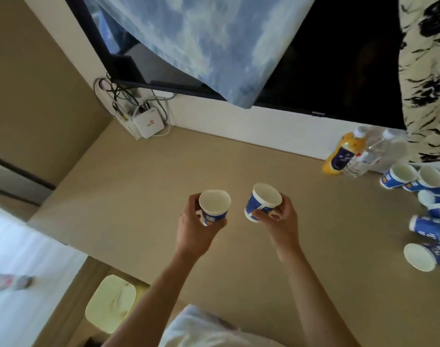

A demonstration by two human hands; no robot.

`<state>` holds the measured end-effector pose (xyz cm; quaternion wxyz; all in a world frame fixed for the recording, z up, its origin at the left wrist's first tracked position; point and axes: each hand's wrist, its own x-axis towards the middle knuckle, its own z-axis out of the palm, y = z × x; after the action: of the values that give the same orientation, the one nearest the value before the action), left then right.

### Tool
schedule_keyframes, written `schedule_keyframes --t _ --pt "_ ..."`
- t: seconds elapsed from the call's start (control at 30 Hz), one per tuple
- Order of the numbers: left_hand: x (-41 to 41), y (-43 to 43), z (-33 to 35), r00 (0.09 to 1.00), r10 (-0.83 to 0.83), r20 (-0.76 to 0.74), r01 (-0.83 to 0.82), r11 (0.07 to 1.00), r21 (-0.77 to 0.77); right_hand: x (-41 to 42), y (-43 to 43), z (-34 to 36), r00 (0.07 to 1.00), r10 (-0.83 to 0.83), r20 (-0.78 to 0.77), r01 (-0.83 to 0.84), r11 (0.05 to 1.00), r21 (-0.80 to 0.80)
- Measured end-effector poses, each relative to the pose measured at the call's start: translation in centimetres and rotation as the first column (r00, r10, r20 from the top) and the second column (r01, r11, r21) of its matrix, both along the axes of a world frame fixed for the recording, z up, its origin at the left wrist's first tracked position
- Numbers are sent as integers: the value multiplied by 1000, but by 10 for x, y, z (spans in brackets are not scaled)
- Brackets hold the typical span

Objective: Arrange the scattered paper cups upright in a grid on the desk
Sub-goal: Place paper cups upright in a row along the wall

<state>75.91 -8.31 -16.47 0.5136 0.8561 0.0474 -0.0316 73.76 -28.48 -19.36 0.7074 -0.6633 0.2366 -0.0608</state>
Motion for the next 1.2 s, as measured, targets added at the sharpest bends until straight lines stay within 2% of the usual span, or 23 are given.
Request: schedule_keyframes --t 0.13,0.4,0.8,1.2 --pt "40 22 -5 996 85 18 -84 996 -16 28 15 3 1000 22 -3 -22 998 -53" --pt "158 55 -28 997 67 29 -65 996 -59 79 53 2 996 -29 -84 19 993 -119" --pt "321 98 -128 993 112 39 -110 992 -54 162 126 -33 974 -44 -222 2 982 -188" --pt "417 87 -177 995 67 80 -64 997 -36 193 155 -74 963 -80 -259 15 969 -245"
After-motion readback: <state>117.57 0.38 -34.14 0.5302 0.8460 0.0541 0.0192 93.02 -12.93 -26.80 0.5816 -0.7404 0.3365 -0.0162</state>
